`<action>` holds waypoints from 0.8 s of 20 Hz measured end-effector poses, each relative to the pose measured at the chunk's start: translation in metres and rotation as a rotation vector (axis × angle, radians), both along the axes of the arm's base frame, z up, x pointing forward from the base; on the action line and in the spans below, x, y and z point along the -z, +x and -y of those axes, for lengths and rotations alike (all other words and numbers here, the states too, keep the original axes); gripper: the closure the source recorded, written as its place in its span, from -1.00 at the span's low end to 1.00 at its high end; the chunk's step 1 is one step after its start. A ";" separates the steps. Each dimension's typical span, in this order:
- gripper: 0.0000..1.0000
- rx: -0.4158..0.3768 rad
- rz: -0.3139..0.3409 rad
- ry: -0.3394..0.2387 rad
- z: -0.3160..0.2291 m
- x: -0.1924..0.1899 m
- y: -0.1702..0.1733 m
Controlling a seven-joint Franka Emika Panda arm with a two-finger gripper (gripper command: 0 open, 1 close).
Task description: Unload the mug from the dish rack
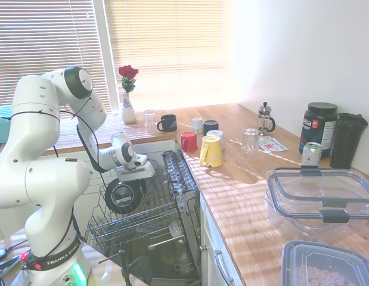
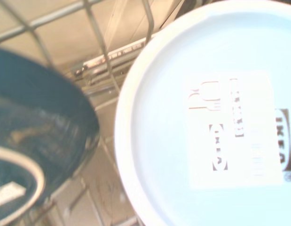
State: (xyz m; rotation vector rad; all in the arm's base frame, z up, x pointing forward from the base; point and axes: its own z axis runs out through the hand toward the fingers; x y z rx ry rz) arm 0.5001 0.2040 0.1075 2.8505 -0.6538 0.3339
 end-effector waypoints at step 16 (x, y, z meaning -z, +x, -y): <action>1.00 -0.019 0.096 -0.001 0.017 -0.171 -0.034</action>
